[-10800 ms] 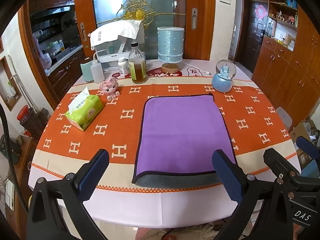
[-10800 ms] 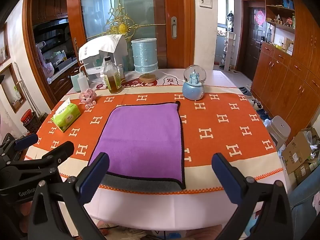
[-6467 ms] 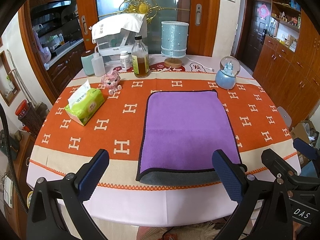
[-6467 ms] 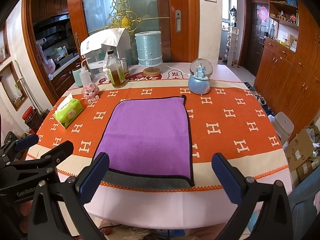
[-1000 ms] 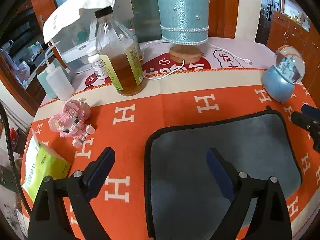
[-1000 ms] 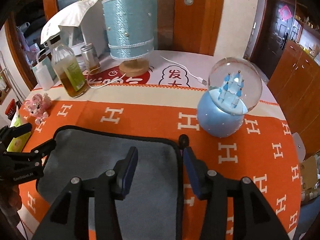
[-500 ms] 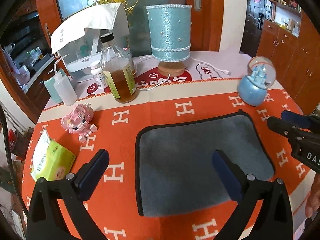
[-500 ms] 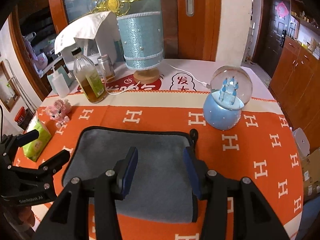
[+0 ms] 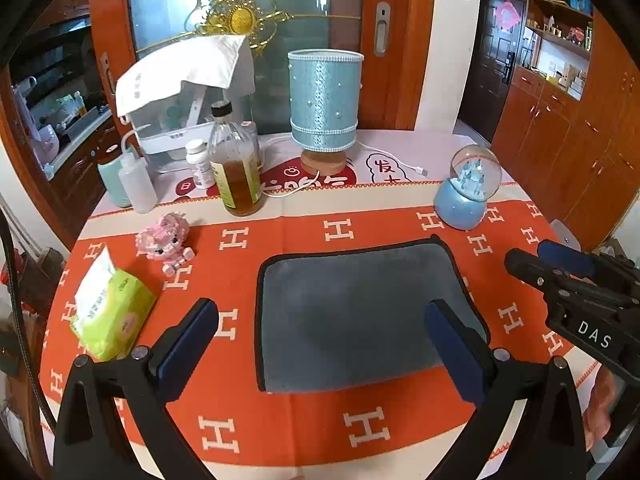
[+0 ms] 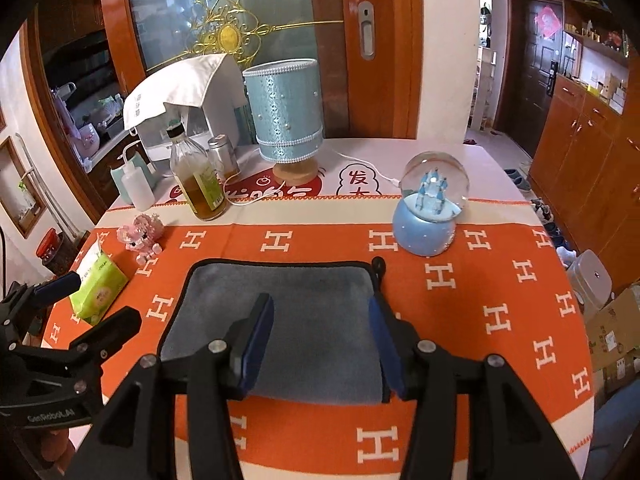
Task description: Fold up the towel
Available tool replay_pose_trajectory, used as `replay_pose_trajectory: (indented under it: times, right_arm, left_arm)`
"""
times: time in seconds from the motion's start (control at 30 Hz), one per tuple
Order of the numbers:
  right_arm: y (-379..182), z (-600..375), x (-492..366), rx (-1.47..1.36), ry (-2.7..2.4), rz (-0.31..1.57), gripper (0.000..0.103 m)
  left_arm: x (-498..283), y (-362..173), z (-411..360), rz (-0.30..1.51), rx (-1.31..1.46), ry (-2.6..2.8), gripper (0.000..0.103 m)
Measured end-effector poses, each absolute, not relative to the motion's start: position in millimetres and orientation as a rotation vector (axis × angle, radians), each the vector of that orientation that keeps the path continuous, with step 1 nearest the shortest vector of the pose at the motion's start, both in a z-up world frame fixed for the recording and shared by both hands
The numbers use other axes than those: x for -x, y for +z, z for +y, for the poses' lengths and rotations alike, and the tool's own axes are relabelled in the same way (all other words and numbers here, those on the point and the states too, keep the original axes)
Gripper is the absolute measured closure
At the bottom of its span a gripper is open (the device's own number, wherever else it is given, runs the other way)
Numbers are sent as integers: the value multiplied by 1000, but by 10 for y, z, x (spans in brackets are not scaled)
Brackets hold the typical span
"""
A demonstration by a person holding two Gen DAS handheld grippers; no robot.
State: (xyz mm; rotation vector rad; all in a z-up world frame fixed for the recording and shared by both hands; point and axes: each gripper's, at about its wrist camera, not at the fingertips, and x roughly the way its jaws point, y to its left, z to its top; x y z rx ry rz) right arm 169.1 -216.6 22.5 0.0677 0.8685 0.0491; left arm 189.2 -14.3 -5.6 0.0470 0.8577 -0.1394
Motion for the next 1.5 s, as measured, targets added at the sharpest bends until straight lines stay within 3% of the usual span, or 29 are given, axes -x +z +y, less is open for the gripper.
replay_pose_trajectory:
  times: [0.97, 1.37, 1.5]
  right_arm:
    - [559, -1981, -708, -69, 63, 832, 53]
    - [494, -1952, -190, -106, 81, 814, 53]
    - [448, -1948, -64, -111, 77, 818, 47]
  left_arm:
    - [-843, 369, 48, 773, -44, -36, 1]
    - [-489, 275, 76, 813, 20, -49, 1]
    - [-425, 220, 93, 833, 40, -49, 1]
